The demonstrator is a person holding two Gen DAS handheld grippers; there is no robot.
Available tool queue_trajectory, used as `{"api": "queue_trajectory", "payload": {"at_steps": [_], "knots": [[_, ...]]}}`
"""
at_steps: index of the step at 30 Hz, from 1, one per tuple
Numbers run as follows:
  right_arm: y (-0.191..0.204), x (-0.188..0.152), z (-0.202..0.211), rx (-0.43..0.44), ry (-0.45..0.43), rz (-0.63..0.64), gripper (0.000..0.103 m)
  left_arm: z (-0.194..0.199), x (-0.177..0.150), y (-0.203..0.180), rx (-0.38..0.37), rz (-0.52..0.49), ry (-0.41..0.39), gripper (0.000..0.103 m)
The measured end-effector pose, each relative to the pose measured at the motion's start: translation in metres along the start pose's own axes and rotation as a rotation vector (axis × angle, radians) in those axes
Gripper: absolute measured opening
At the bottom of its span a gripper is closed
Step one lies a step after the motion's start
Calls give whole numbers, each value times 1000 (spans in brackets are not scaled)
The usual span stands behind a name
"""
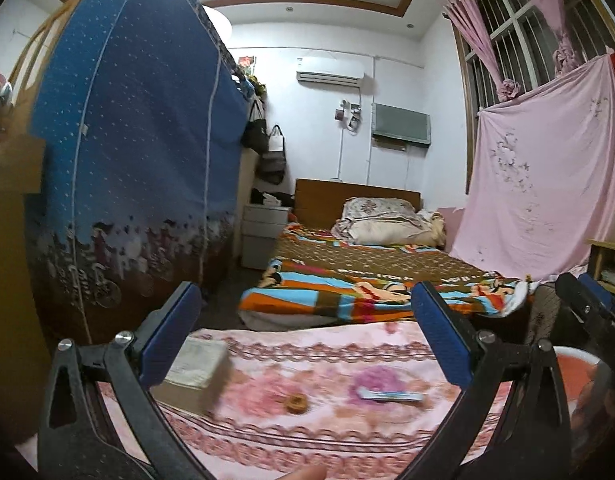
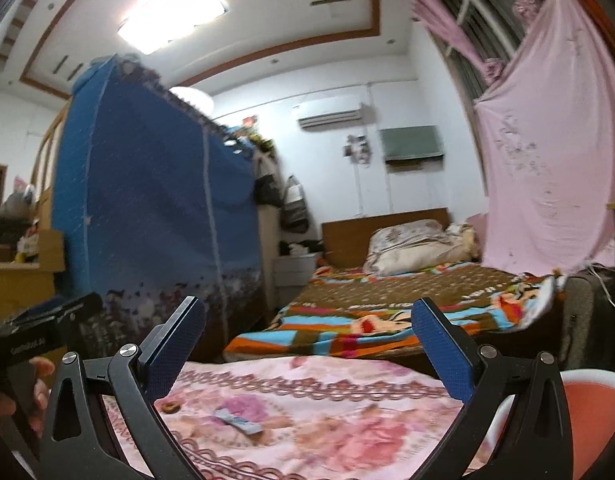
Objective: Collect trash
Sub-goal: 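Move both open tools back over the remaining items on the bed, then grasp the white toothpaste tube with the right tool while the left tool grasps the brown ring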
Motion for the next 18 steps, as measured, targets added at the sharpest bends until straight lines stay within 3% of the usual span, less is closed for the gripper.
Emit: {"api": "queue_trajectory", "payload": {"at_steps": [5, 9, 14, 18], "knots": [[18, 1, -29, 82, 55, 51, 103, -6, -7, 15, 12, -20, -5, 92], [28, -14, -62, 149, 174, 77, 103, -13, -12, 20, 6, -44, 28, 92], [37, -45, -94, 200, 372, 94, 78, -36, -26, 25, -24, -23, 161, 91], [45, -64, -108, 258, 483, 101, 67, -55, -39, 24, -41, -11, 279, 82]]}}
Point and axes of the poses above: each gripper's, at about its wrist camera, not at the fingertips, and z roughly against the way its jaws point, y to its left, x to its top, the point moved 2 cm from there along -z, roughly the way its jaws point, and after that the axes turned 6 degrees about z, right-handed, at the moved point
